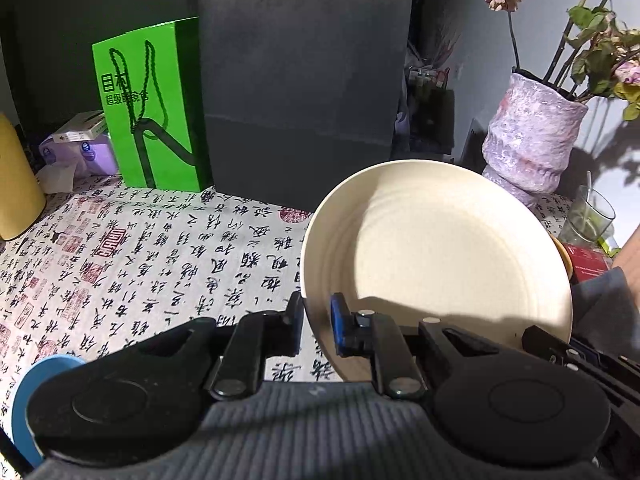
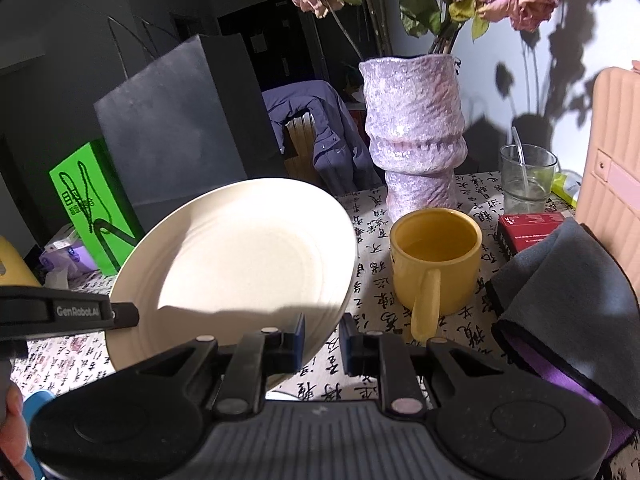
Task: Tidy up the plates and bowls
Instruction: 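Lift the cream plate off the cloth with both grippers, then carry the cream plate with both grippers back toward the plate stack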
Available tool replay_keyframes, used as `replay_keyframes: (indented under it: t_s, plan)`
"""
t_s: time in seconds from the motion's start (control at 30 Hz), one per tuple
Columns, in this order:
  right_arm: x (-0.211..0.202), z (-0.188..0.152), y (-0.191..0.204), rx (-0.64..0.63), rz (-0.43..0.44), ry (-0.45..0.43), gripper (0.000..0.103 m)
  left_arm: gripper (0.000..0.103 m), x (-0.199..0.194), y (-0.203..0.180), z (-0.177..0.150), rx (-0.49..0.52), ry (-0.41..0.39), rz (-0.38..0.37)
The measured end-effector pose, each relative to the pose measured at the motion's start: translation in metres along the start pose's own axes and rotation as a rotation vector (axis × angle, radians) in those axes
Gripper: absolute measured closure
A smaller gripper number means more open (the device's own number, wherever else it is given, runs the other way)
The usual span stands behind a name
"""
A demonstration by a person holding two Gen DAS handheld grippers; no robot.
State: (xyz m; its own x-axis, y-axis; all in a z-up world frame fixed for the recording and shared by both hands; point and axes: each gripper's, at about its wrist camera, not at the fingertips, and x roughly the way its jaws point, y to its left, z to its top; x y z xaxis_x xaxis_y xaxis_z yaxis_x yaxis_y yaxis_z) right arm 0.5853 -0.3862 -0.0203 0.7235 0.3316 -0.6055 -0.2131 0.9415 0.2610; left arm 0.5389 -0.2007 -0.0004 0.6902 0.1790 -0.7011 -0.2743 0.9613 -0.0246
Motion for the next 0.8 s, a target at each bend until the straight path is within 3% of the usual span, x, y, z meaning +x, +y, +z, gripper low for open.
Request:
replay_keyframes:
  t_s: [0.8]
  plan:
    - [-0.093, -0.046, 0.030, -0.010, -0.001, -0.044, 0.085, 0.088, -0.094, 0.041, -0.053, -0.035, -0.045, -0.056]
